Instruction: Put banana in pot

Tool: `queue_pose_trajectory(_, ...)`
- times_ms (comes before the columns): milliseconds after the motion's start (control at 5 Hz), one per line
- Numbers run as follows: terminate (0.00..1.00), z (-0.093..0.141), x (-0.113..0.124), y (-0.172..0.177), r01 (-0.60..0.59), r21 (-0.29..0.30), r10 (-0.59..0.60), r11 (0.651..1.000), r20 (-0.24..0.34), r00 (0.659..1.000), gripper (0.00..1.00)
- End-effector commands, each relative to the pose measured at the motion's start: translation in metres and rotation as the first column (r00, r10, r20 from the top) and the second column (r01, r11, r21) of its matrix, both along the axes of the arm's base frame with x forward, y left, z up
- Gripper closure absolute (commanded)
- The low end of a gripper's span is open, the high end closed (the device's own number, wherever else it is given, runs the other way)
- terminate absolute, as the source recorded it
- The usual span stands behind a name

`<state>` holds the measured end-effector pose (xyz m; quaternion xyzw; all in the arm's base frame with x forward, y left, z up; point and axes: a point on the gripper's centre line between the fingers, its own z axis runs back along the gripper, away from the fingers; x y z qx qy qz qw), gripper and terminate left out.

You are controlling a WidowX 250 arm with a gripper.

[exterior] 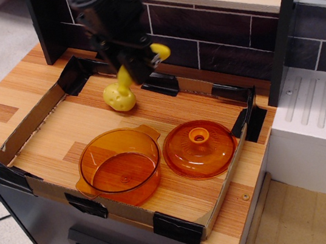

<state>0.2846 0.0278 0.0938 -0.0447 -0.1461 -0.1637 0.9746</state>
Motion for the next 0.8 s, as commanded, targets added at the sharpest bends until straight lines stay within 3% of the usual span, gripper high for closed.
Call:
queue_pose_trajectory(0,0.00,-0.017,-0.039,0.006,0.090,0.080,-0.089,0.993,-0.015,0.996,1.00)
queue_pose_trajectory(400,0.00,-0.035,-0.056,0.005,0.154,0.149,-0.150,0.977,-0.040,0.988,1.00)
queue_pose_trajectory(600,0.00,-0.034,-0.055,0.004,0.164,0.144,-0.159,0.976,-0.042,0.986,0.00)
